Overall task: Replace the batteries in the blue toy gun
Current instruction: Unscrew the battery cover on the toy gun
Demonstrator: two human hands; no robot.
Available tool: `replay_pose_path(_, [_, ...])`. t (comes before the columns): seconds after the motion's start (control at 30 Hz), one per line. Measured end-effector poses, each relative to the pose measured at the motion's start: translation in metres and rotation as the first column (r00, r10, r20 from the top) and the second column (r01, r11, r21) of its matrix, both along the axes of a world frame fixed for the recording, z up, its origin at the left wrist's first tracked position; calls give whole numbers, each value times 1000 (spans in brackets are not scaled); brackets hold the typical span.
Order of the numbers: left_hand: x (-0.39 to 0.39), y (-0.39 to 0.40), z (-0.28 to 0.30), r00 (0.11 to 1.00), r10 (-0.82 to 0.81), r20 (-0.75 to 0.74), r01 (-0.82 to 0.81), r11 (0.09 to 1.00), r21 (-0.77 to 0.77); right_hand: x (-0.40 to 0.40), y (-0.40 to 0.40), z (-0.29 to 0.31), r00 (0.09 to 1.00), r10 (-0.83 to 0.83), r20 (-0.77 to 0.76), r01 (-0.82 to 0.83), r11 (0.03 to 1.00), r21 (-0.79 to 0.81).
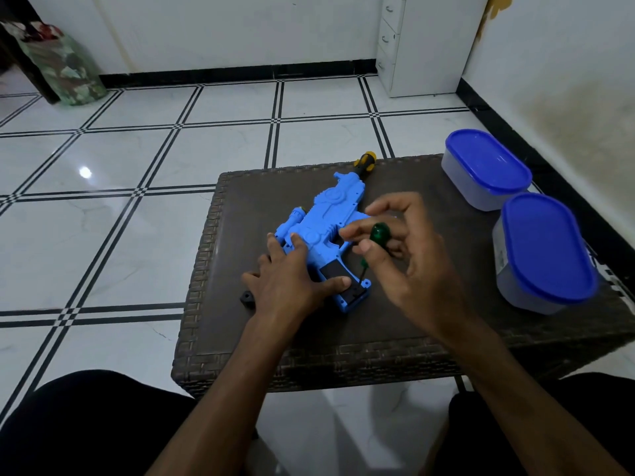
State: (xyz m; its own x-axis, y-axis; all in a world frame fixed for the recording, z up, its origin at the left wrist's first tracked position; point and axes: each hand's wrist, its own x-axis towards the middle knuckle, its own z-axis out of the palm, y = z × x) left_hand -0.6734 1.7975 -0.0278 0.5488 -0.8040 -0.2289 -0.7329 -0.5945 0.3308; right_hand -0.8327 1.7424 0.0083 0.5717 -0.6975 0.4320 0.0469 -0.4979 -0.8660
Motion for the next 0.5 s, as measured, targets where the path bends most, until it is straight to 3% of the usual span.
replay_pose_path(0.1, [0, 1, 0, 1000, -2, -1, 2, 1000, -2, 0, -1, -2, 1000, 28, -6, -28, 1000, -9])
replay_pose_path(0.23, [0, 1, 1, 1000, -7, -3, 7, 1000, -3, 1, -7, -1, 999, -22, -48, 12, 980, -201])
replay_pose_path(0.5, [1, 1, -1, 1000, -10, 0, 10, 1000, -3, 0, -2, 2, 999, 18, -42, -22, 995, -98])
